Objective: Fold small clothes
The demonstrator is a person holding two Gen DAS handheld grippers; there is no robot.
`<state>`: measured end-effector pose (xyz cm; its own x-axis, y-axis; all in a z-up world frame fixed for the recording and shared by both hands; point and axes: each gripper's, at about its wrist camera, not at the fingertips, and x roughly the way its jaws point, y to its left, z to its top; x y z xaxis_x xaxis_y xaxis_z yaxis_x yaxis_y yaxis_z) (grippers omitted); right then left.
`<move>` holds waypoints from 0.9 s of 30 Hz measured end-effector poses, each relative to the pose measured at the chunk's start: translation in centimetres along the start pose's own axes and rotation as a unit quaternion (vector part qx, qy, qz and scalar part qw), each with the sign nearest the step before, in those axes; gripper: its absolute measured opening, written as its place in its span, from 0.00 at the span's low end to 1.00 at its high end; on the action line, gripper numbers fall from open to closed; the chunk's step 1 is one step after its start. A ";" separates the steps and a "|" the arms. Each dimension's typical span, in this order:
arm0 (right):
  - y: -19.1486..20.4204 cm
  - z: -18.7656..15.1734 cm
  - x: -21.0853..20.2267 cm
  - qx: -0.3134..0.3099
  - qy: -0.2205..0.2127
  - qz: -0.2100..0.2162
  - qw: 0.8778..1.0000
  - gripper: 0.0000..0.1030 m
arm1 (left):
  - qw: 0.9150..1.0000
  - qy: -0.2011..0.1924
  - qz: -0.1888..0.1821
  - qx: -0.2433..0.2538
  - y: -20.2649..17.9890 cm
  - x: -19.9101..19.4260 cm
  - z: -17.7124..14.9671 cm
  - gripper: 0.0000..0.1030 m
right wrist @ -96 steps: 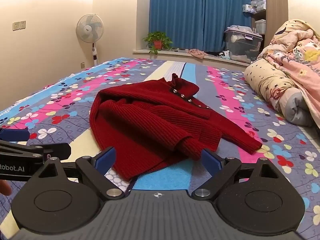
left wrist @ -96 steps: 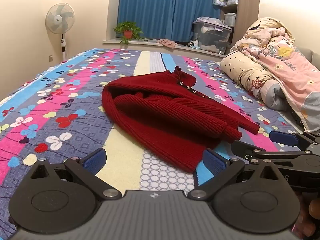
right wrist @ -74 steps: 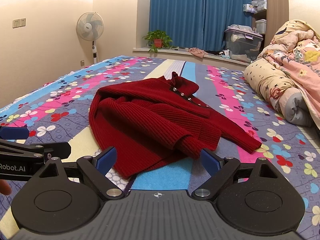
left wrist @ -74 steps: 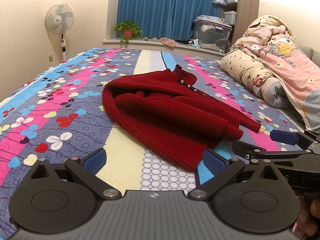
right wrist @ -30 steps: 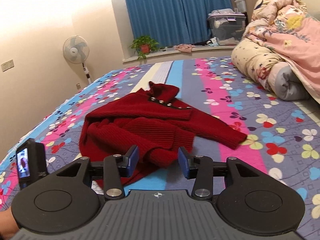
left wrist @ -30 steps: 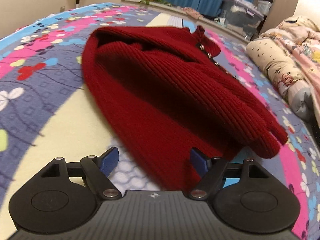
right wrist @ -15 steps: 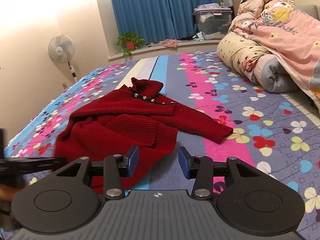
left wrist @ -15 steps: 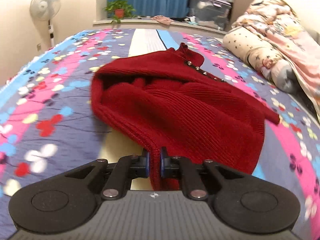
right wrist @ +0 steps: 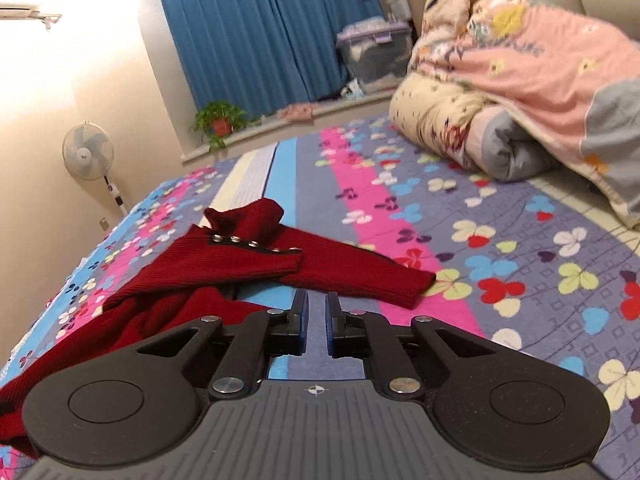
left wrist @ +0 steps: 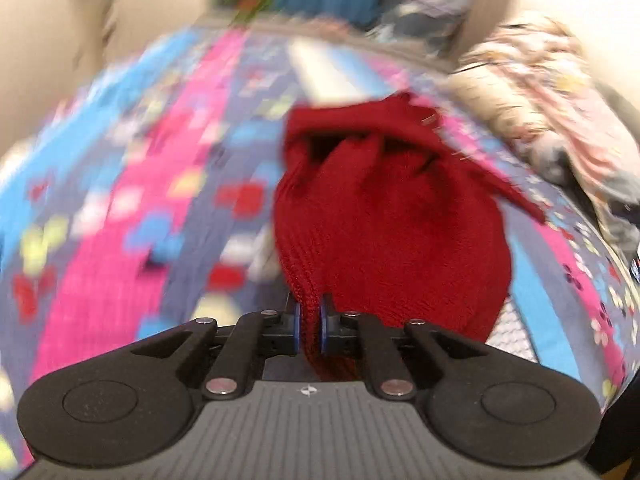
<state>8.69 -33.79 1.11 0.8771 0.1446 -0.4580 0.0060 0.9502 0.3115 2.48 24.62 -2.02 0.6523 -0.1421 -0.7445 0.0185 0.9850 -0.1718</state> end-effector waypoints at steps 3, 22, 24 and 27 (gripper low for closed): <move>1.0 0.0 3.9 -0.028 0.049 0.026 0.998 0.16 | 1.000 0.021 -0.005 -0.008 0.2 1.1 0.3 0.12; 4.6 -2.1 23.3 -0.054 0.116 0.077 0.989 0.64 | 0.998 0.052 0.018 -0.021 0.8 5.9 1.4 0.50; 5.6 -3.1 24.1 -0.093 0.127 0.095 0.983 0.63 | 0.998 0.053 0.014 -0.023 0.8 6.2 1.4 0.50; 7.1 -3.8 23.6 -0.139 0.111 0.093 0.980 0.44 | 0.998 0.057 0.007 -0.021 0.4 6.8 1.5 0.50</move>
<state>27.61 -22.53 -10.66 0.7248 0.3486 -0.5942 -0.3009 0.9361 0.1822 8.06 24.18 -6.24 0.5616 -0.1403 -0.8155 -0.0236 0.9824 -0.1852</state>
